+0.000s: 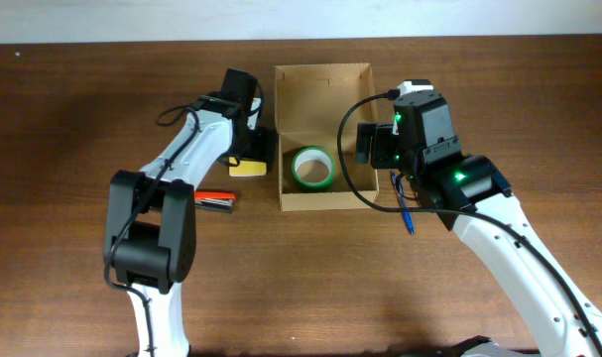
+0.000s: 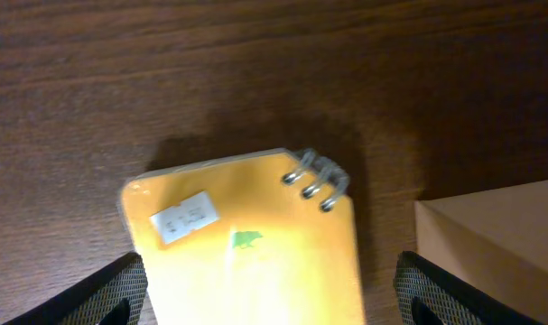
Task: Pack container
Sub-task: 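Grasp the yellow sticky-note pad with the left gripper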
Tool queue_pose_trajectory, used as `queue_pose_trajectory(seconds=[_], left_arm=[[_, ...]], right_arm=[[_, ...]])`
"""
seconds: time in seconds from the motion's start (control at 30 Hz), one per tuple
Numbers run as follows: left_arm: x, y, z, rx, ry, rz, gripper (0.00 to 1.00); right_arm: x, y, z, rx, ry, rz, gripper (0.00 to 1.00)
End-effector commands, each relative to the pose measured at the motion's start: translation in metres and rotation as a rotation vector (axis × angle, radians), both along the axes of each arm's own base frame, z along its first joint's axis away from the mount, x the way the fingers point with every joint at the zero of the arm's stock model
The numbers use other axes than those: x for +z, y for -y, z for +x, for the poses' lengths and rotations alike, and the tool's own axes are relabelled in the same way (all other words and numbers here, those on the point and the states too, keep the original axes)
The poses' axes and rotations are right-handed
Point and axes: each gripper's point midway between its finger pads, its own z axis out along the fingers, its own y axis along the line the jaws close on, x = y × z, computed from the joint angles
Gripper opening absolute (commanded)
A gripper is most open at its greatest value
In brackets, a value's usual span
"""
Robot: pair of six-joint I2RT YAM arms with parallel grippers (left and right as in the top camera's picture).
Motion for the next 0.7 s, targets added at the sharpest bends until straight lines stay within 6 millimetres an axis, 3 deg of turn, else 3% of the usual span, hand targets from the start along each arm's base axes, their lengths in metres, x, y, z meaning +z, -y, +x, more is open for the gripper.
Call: queue_pose_trajectory(seconds=[0.0,0.17,0.2,0.43,0.47,0.67], left_arm=[[-0.011,0.001,-0.005,0.005,-0.011,0.041,0.87],[-0.014,-0.005,-0.005,0.078,-0.015,0.048,0.87],[-0.016,-0.006,-0.006,0.090,-0.016,0.050,0.92],[-0.027,-0.009,-0.013,0.091,-0.032,0.056,0.94],[-0.027,-0.009,-0.013,0.091,-0.030,0.058,1.00],[-0.028,-0.018,-0.013,0.110,-0.036,0.070,1.00]], right_arm=[[0.020,0.000,0.001,0.001,0.050,0.003,0.99],[0.020,0.000,0.001,0.001,0.050,0.003,0.99],[0.020,0.000,0.001,0.001,0.049,0.003,0.99],[0.020,0.000,0.000,0.001,0.049,0.003,0.99],[0.020,0.000,0.000,0.001,0.049,0.003,0.99],[0.020,0.000,0.000,0.006,0.050,-0.003,0.99]])
